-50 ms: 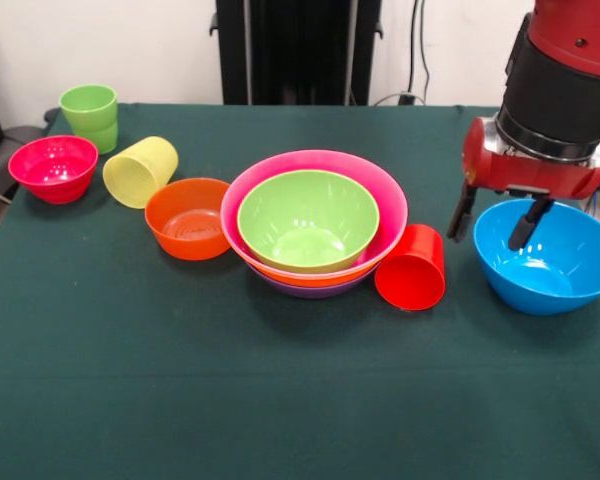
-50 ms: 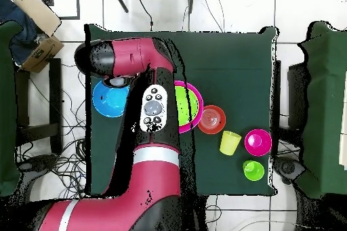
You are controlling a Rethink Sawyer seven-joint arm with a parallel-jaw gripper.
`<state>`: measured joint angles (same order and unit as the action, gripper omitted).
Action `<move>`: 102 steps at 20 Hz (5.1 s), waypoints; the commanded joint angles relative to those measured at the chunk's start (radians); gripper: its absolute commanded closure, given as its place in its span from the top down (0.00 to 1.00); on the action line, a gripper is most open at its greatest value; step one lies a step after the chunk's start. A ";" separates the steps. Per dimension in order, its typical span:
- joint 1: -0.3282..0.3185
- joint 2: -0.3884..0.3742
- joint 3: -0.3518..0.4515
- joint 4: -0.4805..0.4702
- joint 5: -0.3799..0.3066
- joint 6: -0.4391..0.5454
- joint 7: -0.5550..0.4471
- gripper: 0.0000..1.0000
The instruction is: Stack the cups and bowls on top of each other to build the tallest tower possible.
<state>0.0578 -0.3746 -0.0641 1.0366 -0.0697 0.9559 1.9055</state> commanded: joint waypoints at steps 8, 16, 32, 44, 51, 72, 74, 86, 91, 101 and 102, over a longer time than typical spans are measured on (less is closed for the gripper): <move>-0.043 0.126 0.080 -0.025 -0.024 0.155 -0.050 1.00; -0.044 0.130 0.074 -0.041 -0.020 0.163 -0.028 1.00; -0.032 0.102 0.069 -0.048 -0.039 0.225 -0.069 1.00; -0.037 0.087 0.077 -0.095 -0.024 0.296 -0.070 1.00; -0.023 0.006 0.059 -0.062 -0.006 0.267 -0.008 1.00; 0.035 -0.044 0.042 0.014 -0.025 0.138 0.076 1.00; 0.047 -0.040 0.038 0.010 -0.029 0.137 0.082 1.00; 0.031 0.006 0.055 -0.016 -0.013 0.220 0.030 1.00; 0.005 0.058 0.054 -0.056 -0.016 0.349 -0.001 1.00; -0.016 0.071 0.072 -0.056 -0.046 0.376 -0.092 1.00; -0.016 0.068 0.069 -0.043 -0.045 0.360 -0.080 1.00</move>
<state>0.0559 -0.3536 -0.0717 0.9606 -0.0653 1.2547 1.9055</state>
